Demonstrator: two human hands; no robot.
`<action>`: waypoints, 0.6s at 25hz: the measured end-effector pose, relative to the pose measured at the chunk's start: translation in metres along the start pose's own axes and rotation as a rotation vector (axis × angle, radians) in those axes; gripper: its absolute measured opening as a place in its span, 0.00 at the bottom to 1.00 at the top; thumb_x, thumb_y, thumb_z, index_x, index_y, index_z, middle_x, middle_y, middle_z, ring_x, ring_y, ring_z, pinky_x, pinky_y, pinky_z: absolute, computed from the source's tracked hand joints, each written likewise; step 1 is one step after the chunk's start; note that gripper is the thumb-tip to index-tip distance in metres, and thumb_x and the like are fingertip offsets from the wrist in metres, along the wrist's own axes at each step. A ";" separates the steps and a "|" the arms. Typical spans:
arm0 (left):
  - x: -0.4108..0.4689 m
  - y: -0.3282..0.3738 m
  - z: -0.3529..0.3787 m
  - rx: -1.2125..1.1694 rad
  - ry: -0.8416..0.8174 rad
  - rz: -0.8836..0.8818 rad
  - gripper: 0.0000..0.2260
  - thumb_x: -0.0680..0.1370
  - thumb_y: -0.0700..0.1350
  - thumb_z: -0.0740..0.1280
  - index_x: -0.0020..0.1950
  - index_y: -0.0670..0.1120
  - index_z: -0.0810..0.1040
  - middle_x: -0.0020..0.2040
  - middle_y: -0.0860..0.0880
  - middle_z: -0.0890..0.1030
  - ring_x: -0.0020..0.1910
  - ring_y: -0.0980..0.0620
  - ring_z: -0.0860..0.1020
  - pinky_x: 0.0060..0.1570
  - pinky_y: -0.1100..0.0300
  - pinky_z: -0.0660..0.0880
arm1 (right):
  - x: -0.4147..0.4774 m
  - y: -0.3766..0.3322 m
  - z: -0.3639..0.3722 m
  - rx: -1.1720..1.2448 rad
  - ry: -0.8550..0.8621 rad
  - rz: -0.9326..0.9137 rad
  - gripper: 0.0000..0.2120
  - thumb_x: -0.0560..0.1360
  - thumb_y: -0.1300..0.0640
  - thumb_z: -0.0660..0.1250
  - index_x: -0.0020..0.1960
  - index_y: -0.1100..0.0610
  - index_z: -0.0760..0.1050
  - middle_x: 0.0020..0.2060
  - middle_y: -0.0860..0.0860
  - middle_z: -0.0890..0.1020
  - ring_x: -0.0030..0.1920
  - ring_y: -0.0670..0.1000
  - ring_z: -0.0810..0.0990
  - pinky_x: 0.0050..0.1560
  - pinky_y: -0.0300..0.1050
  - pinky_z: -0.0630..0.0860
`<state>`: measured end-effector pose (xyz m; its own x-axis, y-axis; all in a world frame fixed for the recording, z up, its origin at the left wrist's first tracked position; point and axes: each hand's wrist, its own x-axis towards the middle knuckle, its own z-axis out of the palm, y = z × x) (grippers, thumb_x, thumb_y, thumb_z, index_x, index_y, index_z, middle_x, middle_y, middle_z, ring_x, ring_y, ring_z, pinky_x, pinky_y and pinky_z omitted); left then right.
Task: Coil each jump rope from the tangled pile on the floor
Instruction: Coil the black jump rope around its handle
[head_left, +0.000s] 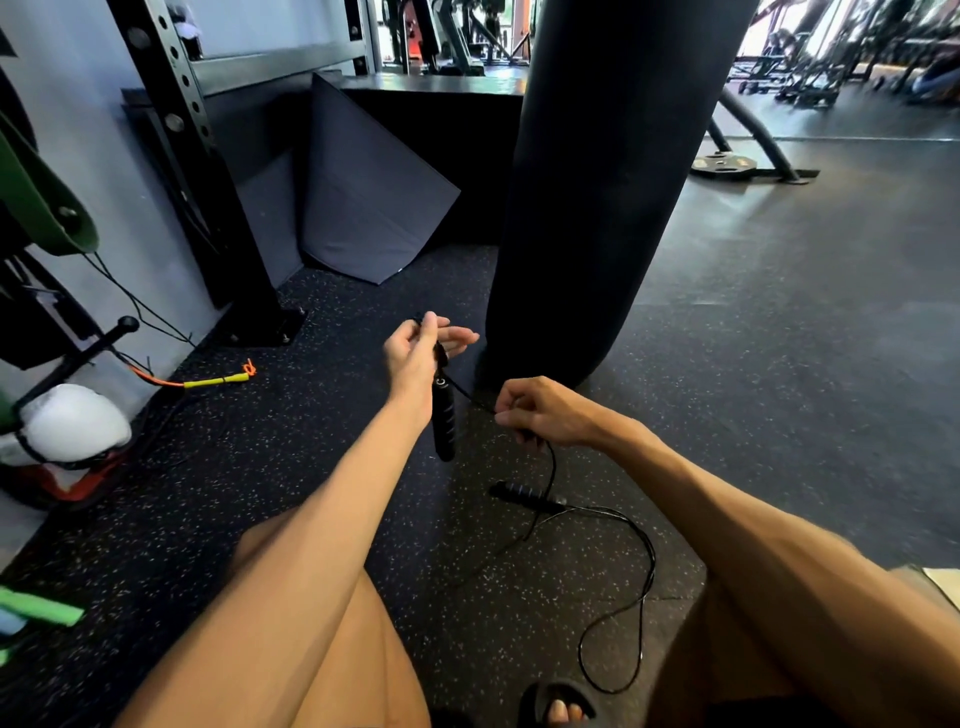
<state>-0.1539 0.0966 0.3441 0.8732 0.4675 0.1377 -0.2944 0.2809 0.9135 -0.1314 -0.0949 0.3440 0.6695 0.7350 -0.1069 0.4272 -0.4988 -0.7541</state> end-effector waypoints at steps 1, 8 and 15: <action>-0.001 -0.002 0.000 0.129 -0.026 0.041 0.11 0.84 0.43 0.59 0.50 0.36 0.74 0.41 0.35 0.83 0.42 0.39 0.84 0.47 0.52 0.82 | 0.001 -0.003 -0.002 -0.055 0.044 -0.067 0.03 0.80 0.58 0.64 0.49 0.57 0.74 0.35 0.53 0.80 0.33 0.50 0.79 0.35 0.46 0.77; -0.011 -0.003 0.007 0.636 -0.364 -0.074 0.13 0.83 0.45 0.62 0.46 0.38 0.79 0.32 0.41 0.81 0.26 0.48 0.79 0.30 0.61 0.76 | 0.000 -0.007 -0.017 -0.190 0.437 -0.305 0.08 0.80 0.55 0.63 0.47 0.56 0.78 0.40 0.49 0.80 0.41 0.47 0.78 0.43 0.46 0.75; -0.024 0.005 0.016 0.445 -0.668 -0.430 0.17 0.85 0.46 0.54 0.47 0.36 0.75 0.26 0.48 0.61 0.24 0.54 0.58 0.29 0.59 0.61 | 0.003 0.000 -0.027 -0.099 0.550 -0.207 0.08 0.78 0.51 0.68 0.45 0.55 0.80 0.38 0.48 0.80 0.36 0.44 0.76 0.38 0.41 0.74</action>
<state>-0.1706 0.0732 0.3513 0.9572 -0.2243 -0.1828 0.1651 -0.0956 0.9816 -0.1127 -0.1053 0.3610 0.7714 0.4891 0.4071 0.6194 -0.4302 -0.6568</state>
